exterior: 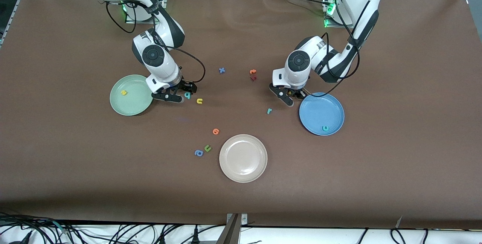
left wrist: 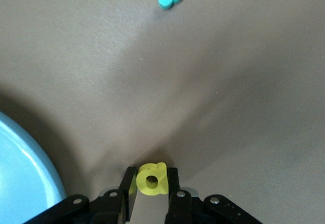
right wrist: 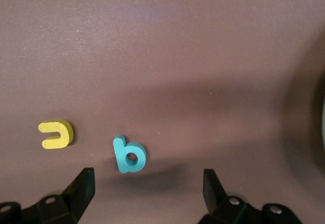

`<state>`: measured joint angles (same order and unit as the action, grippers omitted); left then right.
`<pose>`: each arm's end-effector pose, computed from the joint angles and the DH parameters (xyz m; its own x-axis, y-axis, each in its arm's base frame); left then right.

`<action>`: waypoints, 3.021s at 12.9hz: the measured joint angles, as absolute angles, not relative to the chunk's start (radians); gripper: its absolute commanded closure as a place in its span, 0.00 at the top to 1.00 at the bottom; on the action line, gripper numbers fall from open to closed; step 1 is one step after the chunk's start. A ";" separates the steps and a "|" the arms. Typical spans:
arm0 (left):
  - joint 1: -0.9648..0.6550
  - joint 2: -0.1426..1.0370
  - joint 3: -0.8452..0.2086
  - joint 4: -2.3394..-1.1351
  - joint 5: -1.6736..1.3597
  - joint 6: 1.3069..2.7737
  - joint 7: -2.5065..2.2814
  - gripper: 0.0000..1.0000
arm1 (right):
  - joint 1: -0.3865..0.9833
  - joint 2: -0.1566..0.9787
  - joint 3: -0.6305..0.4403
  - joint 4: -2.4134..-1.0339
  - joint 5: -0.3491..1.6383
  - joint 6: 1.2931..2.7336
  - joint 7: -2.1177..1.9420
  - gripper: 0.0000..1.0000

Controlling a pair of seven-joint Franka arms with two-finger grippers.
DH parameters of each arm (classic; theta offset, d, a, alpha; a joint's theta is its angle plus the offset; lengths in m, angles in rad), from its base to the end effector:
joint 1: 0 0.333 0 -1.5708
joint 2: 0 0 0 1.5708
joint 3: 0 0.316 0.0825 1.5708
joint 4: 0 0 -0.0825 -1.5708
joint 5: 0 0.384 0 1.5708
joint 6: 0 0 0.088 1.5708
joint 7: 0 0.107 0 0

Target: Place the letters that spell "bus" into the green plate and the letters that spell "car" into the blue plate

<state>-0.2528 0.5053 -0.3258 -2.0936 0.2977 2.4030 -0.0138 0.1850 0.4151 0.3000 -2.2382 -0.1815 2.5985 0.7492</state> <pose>0.4717 -0.3093 0.1757 0.7056 -0.6917 -0.1539 -0.7010 -0.7131 -0.0092 0.4744 0.2592 0.1871 0.9909 -0.1287 -0.0400 -0.1290 -0.9916 -0.0045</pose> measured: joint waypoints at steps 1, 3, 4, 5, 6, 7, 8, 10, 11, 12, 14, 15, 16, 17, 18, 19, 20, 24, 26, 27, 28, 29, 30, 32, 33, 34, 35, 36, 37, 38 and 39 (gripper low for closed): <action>-0.251 0.503 -0.326 -2.079 0.298 2.394 -0.013 0.20 | 0.185 0.422 0.300 -2.238 -0.186 2.612 0.738 0.86; -0.248 0.486 -0.326 -2.014 0.298 2.306 0.012 0.20 | 0.185 0.438 0.300 -2.238 -0.189 2.627 0.731 0.74; -0.243 0.476 -0.326 -1.972 0.298 2.255 0.051 0.21 | 0.185 0.444 0.300 -2.237 -0.190 2.630 0.731 0.65; -0.230 0.467 -0.325 -1.934 0.298 2.218 0.103 0.21 | 0.185 0.450 0.300 -2.237 -0.190 2.633 0.731 0.58; -0.208 0.464 -0.324 -1.905 0.298 2.200 0.167 0.21 | 0.185 0.454 0.300 -2.237 -0.191 2.638 0.731 0.54; -0.186 0.465 -0.322 -1.887 0.298 2.194 0.234 0.22 | 0.184 0.453 0.299 -2.236 -0.192 2.639 0.731 0.51; -0.164 0.468 -0.318 -1.880 0.298 2.194 0.298 0.32 | 0.184 0.452 0.299 -2.234 -0.192 2.639 0.731 0.39; -0.133 0.473 -0.314 -1.874 0.298 2.194 0.378 1.00 | 0.183 0.451 0.299 -2.234 -0.193 2.639 0.731 0.20; -0.122 0.476 -0.313 -1.870 0.298 2.194 0.396 1.00 | 0.182 0.450 0.299 -2.232 -0.193 2.639 0.731 0.11; -0.114 0.480 -0.313 -1.865 0.298 2.194 0.403 1.00 | 0.181 0.448 0.300 -2.231 -0.193 2.638 0.731 0.09; -0.110 0.486 -0.316 -1.853 0.298 2.194 0.401 1.00 | 0.181 0.449 0.300 -2.230 -0.193 2.639 0.731 0.08; -0.112 0.487 -0.320 -1.847 0.296 2.194 0.391 1.00 | 0.181 0.449 0.299 -2.230 -0.193 2.639 0.731 0.08; -0.113 0.487 -0.325 -1.841 0.279 2.190 0.371 1.00 | 0.180 0.448 0.295 -2.228 -0.193 2.635 0.731 0.08; -0.113 0.486 -0.329 -1.833 0.224 2.173 0.354 1.00 | 0.180 0.442 0.283 -2.222 -0.193 2.616 0.730 0.08; -0.114 0.480 -0.330 -1.823 0.151 2.154 0.331 1.00 | 0.178 0.426 0.269 -2.212 -0.194 2.567 0.725 0.08; -0.114 0.471 -0.329 -1.814 0.095 2.143 0.290 1.00 | 0.175 0.399 0.254 -2.198 -0.194 2.495 0.720 0.08; -0.113 0.460 -0.330 -1.802 0.065 2.139 0.234 1.00 | 0.172 0.362 0.237 -2.183 -0.194 2.409 0.713 0.08; -0.157 0.446 -0.355 -1.749 0.052 2.126 -0.126 1.00 | 0.169 0.224 0.083 -2.193 -0.179 2.199 0.526 0.08; -0.203 0.465 -0.355 -1.749 0.052 2.126 -0.294 1.00 | 0.163 0.221 0.001 -2.251 -0.133 2.213 0.398 0.08; -0.217 0.481 -0.355 -1.750 0.052 2.126 -0.345 1.00 | 0.161 0.226 -0.025 -2.286 -0.116 2.243 0.348 0.08; -0.230 0.498 -0.355 -1.751 0.052 2.126 -0.380 1.00 | 0.160 0.233 -0.043 -2.323 -0.103 2.281 0.314 0.09; -0.242 0.515 -0.355 -1.750 0.052 2.129 -0.403 1.00 | 0.160 0.241 -0.051 -2.354 -0.095 2.320 0.297 0.12; -0.251 0.527 -0.355 -1.751 0.052 2.140 -0.420 1.00 | 0.161 0.248 -0.051 -2.376 -0.093 2.352 0.294 0.26; -0.264 0.548 -0.353 -1.752 0.065 2.177 -0.430 1.00 | 0.163 0.260 -0.051 -2.390 -0.093 2.388 0.293 0.99; -0.271 0.566 -0.352 -1.753 0.096 2.210 -0.454 0.99 | 0.163 0.263 -0.051 -2.390 -0.093 2.398 0.293 0.99; -0.277 0.591 -0.352 -1.755 0.131 2.252 -0.488 0.98 | 0.163 0.262 -0.051 -2.389 -0.093 2.405 0.292 0.99; -0.280 0.622 -0.352 -1.756 0.156 2.304 -0.513 0.94 | 0.163 0.258 -0.051 -2.384 -0.092 2.406 0.292 0.99; -0.284 0.655 -0.351 -1.757 0.176 2.350 -0.526 0.89 | 0.163 0.249 -0.050 -2.378 -0.082 2.404 0.294 0.99; -0.289 0.684 -0.351 -1.757 0.206 2.377 -0.532 0.84 | 0.163 0.237 -0.046 -2.370 -0.052 2.395 0.299 0.99; -0.296 0.706 -0.351 -1.756 0.239 2.389 -0.538 0.74 | 0.163 0.227 -0.030 -2.356 0.001 2.380 0.309 0.99; -0.305 0.719 -0.351 -1.756 0.262 2.393 -0.542 0.57 | 0.165 0.221 0.000 -2.335 0.060 2.367 0.336 0.99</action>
<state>-0.3048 0.7194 -0.3514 -1.7559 0.2618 2.3935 -0.5418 0.1646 0.2205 -0.0005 -2.3354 0.0605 2.3668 0.3358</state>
